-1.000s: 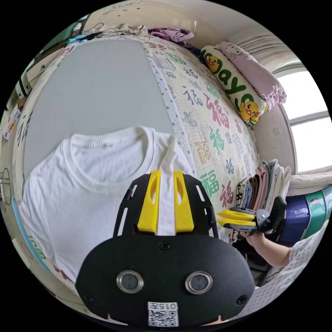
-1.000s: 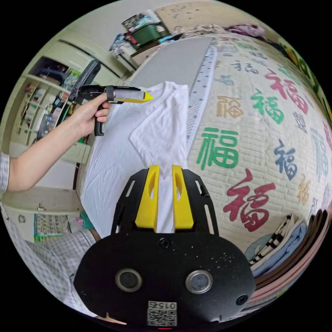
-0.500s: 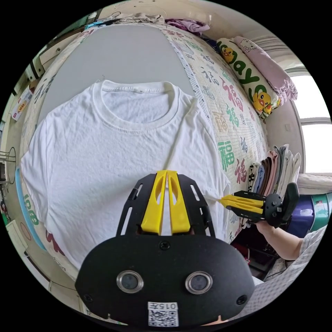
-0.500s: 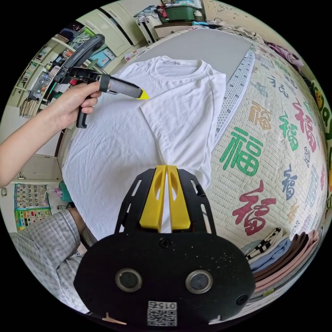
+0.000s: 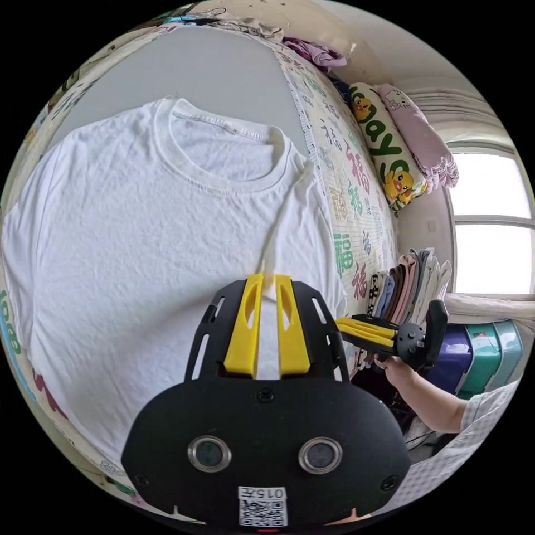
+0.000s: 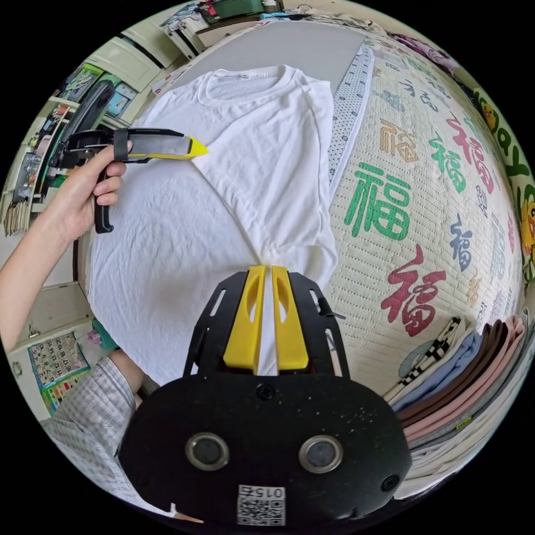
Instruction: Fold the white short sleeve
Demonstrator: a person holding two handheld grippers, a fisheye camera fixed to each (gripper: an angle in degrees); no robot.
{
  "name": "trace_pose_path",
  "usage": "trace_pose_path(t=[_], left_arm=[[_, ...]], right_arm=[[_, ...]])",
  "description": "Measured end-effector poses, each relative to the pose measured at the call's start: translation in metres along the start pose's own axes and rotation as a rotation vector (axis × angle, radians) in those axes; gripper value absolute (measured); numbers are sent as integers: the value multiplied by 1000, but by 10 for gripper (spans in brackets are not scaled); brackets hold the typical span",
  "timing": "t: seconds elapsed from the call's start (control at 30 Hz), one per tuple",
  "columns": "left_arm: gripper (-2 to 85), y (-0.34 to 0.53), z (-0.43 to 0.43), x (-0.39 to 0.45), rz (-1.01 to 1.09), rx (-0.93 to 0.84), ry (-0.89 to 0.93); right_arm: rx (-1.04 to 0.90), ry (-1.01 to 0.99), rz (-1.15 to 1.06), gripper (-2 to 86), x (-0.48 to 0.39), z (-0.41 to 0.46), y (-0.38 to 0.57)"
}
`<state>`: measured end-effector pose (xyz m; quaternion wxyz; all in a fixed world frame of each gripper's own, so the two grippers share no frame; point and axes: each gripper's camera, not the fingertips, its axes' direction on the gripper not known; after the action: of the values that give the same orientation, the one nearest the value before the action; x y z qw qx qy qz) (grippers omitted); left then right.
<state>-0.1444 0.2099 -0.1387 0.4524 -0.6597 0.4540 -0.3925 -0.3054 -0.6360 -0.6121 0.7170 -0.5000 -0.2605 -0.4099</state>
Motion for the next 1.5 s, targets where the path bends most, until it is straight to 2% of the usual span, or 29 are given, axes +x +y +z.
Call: trace_pose_path(t=[0.17,0.37,0.63,0.77,0.83,0.93,1.1,1.27,1.5], left_arm=[[-3,14,-11,-8,38,48,-35],[-3,28,-16,-40,12,44,-5],[17,47,-22,-72,23,29,12],[33,86,-61,-100,-26,144,59],[49,124,-96,-134,-127,244,57],[69,175,-135,-194,-334,370,39],[84,221,-159,-287,-593,473,104],[95,217,-155,-332,-624,471,180],[64,233,-146,-369,-663,477,292]], right_arm=[[-8,43,43,5,5,-32,-7],[89,37,43,12,6,-90,-23],[-48,61,54,28,18,-110,-62],[-23,52,46,18,19,-160,-69],[3,44,39,17,13,-184,-80],[53,6,-8,23,-7,-219,-117],[126,-86,-172,46,-84,-253,-246],[131,-119,-349,65,-181,-263,-377],[-32,-44,-498,90,-287,-224,-519]])
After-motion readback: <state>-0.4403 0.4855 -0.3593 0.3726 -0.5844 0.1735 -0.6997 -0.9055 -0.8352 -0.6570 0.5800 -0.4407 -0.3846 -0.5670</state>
